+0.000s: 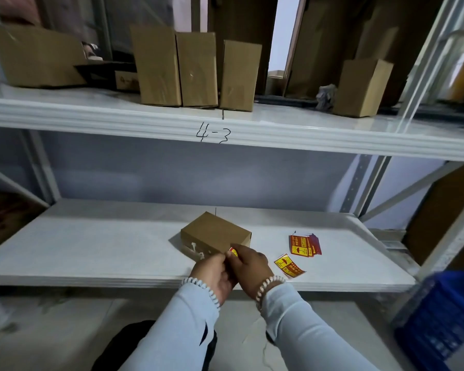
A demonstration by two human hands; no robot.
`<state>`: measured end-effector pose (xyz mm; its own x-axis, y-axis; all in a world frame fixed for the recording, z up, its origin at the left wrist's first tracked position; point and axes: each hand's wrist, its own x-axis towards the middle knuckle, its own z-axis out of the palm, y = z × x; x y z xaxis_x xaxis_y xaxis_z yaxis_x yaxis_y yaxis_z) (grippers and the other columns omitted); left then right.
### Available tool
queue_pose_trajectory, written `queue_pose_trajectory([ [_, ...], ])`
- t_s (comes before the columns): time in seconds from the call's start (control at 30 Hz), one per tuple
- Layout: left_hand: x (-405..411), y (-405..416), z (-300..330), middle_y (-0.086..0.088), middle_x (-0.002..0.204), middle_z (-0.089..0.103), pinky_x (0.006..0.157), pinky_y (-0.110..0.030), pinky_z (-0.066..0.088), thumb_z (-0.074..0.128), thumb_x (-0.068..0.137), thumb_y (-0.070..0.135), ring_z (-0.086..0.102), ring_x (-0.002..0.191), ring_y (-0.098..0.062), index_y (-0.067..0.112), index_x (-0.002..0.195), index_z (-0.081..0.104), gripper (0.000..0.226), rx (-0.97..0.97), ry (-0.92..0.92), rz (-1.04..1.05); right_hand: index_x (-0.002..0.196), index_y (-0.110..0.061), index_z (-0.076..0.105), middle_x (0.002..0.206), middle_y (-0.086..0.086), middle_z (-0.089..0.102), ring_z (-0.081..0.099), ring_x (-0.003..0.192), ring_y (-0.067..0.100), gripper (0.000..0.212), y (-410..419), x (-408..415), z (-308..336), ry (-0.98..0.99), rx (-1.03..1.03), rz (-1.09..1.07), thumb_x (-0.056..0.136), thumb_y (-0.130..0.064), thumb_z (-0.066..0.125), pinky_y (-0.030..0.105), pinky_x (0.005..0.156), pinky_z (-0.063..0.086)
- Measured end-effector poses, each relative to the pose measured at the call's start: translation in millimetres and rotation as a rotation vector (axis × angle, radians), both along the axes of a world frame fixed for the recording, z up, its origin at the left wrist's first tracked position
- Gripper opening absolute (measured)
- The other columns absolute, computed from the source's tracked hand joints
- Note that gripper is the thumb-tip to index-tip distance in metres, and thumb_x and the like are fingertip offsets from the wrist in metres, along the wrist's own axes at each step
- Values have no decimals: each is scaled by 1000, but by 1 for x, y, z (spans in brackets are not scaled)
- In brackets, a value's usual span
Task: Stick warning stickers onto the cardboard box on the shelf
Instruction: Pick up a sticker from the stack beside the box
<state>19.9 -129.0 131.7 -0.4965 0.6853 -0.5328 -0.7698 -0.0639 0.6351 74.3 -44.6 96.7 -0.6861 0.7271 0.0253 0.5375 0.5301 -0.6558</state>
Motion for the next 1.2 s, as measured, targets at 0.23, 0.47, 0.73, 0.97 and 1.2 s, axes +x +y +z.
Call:
queue_pose_trajectory([
  [0.23,-1,0,-4,-16,78,70,61,-35,57,48,100,7,64,76,-25,-1,105,61,16,6,-11,26,133,-12,52,131,11,61,55,121,27,46,-7,7,11,102,-121,24,96,-39,46,30,100,40],
  [0.47,-4,1,-5,-22,95,70,59,-35,60,51,98,8,69,77,-30,0,97,63,15,-54,159,25,111,-17,67,108,4,70,62,101,20,34,-3,7,10,187,-242,-6,92,-42,52,34,92,48],
  [0.73,-11,-4,-4,-15,85,70,68,-34,58,47,101,13,68,75,-27,5,92,62,19,-99,312,-25,106,-17,62,98,10,71,70,84,27,26,-1,10,11,196,-327,-49,94,-35,47,25,61,49],
  [0.97,-20,-8,-2,-12,79,65,49,-28,58,42,103,12,65,68,-24,5,97,54,15,-139,353,10,87,-5,58,88,19,69,70,71,37,30,8,5,8,122,-209,-126,85,-32,45,49,63,60],
  [1.2,-41,-19,1,-18,100,63,87,-45,50,43,103,13,63,88,-33,3,107,50,12,-187,401,29,101,-4,57,99,19,67,73,69,35,19,23,18,11,280,-489,-289,96,-18,45,41,62,58],
])
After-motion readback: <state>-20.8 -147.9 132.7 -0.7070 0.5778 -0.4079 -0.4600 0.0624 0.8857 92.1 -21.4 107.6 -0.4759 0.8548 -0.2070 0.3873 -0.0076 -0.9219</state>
